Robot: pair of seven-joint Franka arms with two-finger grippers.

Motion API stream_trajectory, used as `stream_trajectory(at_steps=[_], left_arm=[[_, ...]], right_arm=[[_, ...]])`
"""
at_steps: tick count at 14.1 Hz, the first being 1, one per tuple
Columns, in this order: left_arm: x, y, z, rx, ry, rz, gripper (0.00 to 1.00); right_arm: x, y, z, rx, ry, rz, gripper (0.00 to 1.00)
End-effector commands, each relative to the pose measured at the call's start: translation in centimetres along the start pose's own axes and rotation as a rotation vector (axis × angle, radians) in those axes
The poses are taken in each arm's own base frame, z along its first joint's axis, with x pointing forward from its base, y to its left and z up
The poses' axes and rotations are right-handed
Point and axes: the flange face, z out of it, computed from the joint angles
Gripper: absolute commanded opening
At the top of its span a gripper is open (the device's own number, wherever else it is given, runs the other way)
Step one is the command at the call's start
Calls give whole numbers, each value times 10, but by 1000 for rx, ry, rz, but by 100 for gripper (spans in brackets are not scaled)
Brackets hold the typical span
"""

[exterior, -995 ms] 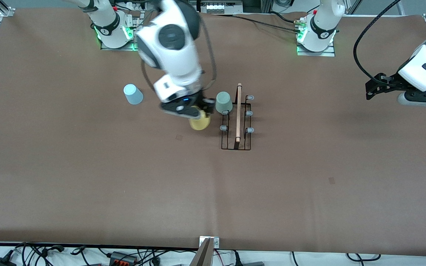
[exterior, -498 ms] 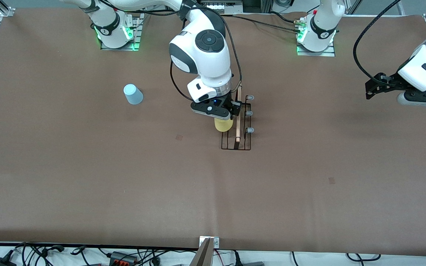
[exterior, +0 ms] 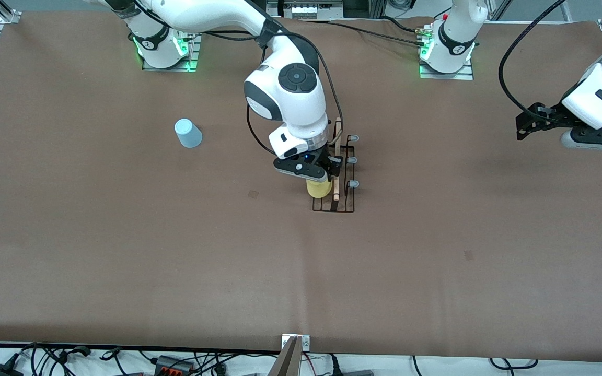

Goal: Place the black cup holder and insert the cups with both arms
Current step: 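Carry the yellow cup with the right gripper onto a rack peg, then open the right gripper and withdraw it from the rack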

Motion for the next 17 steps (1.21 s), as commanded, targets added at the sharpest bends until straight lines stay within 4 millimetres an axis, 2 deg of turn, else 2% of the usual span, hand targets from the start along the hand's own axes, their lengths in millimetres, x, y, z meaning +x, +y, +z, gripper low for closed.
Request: stream_trajectory(at_steps=[1,2,3,4,5,6,7,9,10,13,15,17], left_arm=[[-4,2,-6,-22,-1,3,100],[-4,2,-7,-21,0,3,100],[-4,2,-6,-22,-1,3,100],[-4,2,-6,-22,-1,3,100],[-4,2,-5,-22,-3,3,100],[-4,2,-6,-22,-1,3,100],[-4,2,-6,-22,-1,3,100],[-4,2,-7,-21,0,3,100],[-4,2,-6,-22,-1,3,100],[-5,1,-6,-21,-4,3,100],[-4,1,-5,-22,-6,3,100],[-4,1,-5,-22,-6,3,100]], right_arm=[[-5,-1,9,-16,15,5,86],[-1,1,9,-20,19,1,100],[6,4,7,-22,27,-10,100],[12,6,-8,-21,40,-21,100],[22,11,-34,-17,58,-35,100],[44,27,-56,-31,63,-37,100],[60,41,-89,-26,79,-55,100],[94,88,-144,-57,110,-89,100],[110,119,-169,-72,122,-93,100],[154,204,-223,-139,139,-159,100],[183,255,-252,-195,97,-231,100],[209,307,-275,-171,34,-279,100]])
